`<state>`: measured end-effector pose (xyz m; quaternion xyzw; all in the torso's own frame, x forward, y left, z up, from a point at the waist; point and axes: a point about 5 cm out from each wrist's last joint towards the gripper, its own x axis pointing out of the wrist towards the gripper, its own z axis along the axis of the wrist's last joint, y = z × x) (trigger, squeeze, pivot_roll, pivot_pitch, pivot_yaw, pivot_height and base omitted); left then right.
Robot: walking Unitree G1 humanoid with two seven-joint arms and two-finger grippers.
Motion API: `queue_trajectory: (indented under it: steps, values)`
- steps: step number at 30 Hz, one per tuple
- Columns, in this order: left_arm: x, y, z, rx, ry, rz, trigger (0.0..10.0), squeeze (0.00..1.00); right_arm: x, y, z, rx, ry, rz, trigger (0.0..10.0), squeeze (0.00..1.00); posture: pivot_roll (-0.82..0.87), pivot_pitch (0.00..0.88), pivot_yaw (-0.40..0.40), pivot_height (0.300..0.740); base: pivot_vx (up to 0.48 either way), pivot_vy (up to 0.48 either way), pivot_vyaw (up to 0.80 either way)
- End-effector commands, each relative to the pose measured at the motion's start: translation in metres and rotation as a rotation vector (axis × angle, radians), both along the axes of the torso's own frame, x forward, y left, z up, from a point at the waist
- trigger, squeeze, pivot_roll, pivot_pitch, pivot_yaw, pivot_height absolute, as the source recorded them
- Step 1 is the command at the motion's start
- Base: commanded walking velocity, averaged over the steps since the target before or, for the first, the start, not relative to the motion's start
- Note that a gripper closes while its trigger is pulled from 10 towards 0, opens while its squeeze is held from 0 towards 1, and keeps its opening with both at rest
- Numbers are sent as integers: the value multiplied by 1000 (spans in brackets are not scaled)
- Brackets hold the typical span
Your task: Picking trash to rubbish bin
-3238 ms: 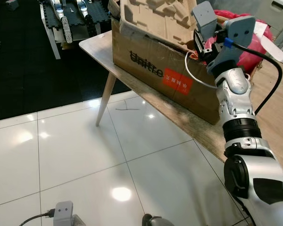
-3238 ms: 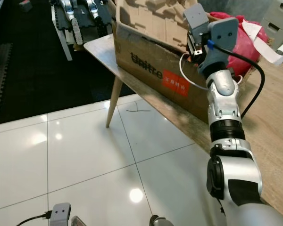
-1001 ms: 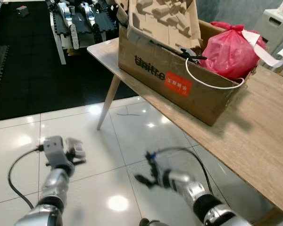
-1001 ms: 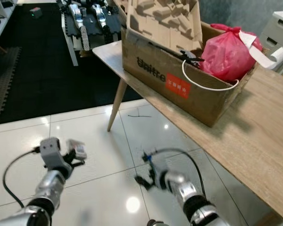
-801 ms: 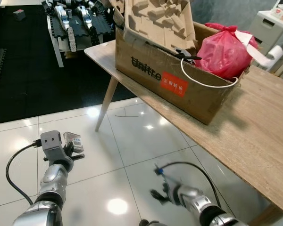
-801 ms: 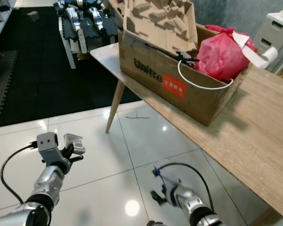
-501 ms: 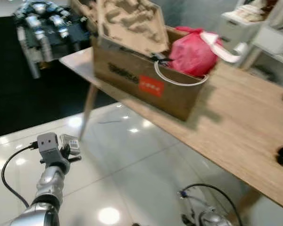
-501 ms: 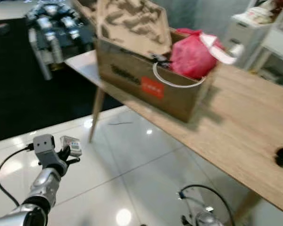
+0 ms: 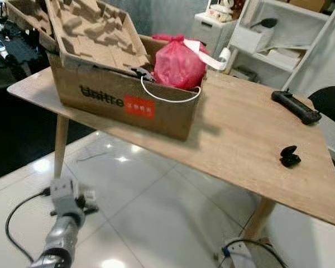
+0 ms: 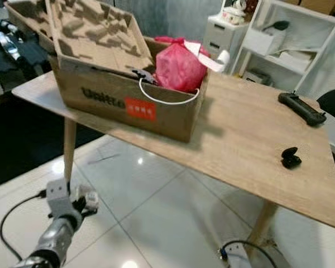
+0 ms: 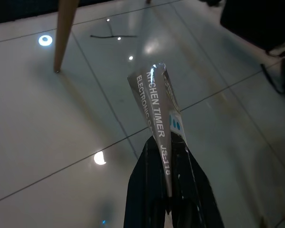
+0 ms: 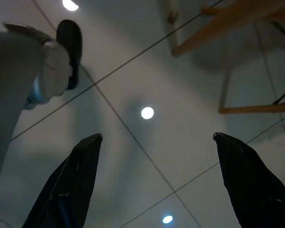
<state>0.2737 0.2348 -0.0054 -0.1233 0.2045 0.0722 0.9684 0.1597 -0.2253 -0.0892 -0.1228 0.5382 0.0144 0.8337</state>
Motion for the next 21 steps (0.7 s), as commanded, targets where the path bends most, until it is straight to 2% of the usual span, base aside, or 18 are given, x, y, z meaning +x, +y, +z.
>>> queue_trajectory:
  steps: [1,8,17,21]
  values:
    - [-3,0,-3,3,9,-4,10000,0,1,-4,1,-11,-2,-6,10000,0,41,88,-49,740,296,0,0]
    - [2,4,4,15,-18,0,10000,0,1,-2,1,-15,-2,18,10000,0,51,80,-49,740,302,0,0]
    - [6,1,8,17,-40,-20,10000,0,0,3,0,-9,-6,19,10000,0,47,89,-39,740,294,0,0]
    - [10,1,13,15,-83,-27,10000,0,-3,4,-2,-9,1,18,10000,0,46,97,-37,740,60,0,0]
